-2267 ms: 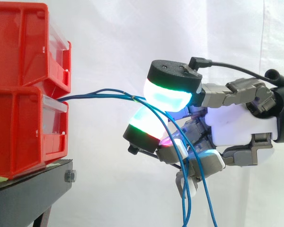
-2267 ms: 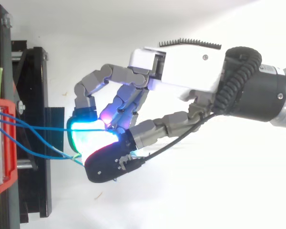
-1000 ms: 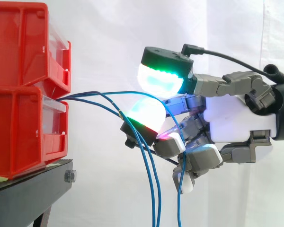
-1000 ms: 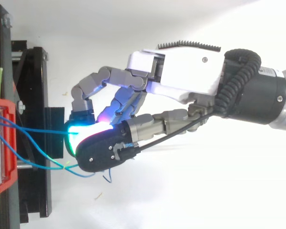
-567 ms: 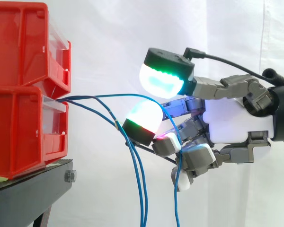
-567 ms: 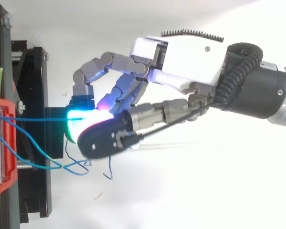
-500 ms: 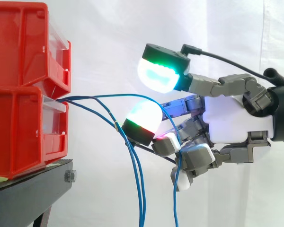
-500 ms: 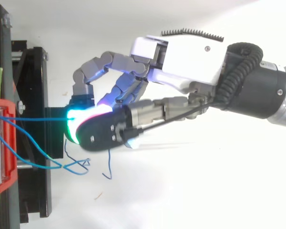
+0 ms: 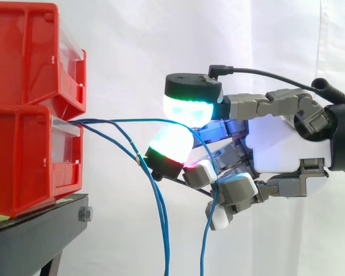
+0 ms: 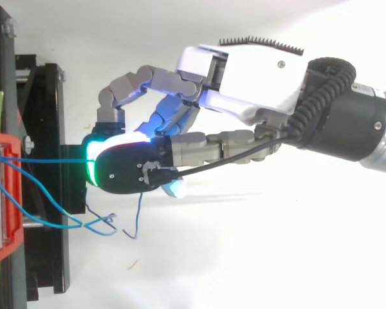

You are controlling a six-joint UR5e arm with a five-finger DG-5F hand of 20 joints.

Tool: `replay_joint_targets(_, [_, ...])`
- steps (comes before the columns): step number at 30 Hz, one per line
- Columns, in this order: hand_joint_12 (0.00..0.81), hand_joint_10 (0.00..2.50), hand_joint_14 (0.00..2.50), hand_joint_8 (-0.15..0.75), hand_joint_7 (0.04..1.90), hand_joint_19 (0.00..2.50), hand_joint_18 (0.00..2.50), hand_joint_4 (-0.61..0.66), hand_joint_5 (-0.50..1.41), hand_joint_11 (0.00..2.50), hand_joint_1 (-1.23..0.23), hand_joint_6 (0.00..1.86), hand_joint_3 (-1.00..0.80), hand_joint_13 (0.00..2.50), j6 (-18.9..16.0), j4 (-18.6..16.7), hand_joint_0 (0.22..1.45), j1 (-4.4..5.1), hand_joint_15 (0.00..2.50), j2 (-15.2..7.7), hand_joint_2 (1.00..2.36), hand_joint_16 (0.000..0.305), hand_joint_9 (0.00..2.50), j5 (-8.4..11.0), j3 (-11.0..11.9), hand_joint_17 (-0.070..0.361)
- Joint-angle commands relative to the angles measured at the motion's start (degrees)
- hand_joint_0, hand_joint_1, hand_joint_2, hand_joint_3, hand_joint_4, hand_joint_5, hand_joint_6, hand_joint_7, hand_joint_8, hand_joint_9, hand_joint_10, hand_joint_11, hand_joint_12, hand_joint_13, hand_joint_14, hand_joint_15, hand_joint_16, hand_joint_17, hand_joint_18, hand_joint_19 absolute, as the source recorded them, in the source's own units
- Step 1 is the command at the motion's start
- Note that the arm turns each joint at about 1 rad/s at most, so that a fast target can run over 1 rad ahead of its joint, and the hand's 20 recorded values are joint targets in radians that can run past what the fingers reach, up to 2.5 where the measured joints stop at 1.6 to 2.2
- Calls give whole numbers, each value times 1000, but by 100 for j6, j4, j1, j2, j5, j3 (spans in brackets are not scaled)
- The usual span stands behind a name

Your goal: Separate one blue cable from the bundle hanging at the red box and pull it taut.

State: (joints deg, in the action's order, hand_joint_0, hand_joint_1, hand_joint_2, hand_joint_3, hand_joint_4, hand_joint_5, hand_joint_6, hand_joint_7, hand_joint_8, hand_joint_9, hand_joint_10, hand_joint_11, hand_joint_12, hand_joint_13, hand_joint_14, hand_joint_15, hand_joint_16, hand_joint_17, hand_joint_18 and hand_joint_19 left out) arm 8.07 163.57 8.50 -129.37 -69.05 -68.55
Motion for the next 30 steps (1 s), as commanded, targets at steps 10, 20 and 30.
replay_joint_targets(10, [409, 21, 29, 327, 1088, 772, 929, 167, -218, 1146, -770, 875, -233, 1161, 1, 0, 645, 12, 1081, 0, 1017, 53, 983, 14, 0, 120])
replay_joint_targets(20, [409, 20, 29, 326, 1054, 748, 939, 127, -219, 1162, -816, 890, -258, 1164, -25, 0, 674, 29, 1065, 0, 1018, 53, 992, 14, 0, 119])
replay_joint_targets(30, [417, 20, 30, 332, 1040, 758, 942, 154, -216, 1176, -749, 886, -325, 1173, -429, 0, 628, 56, 1064, 0, 1014, 52, 1013, -39, 0, 118])
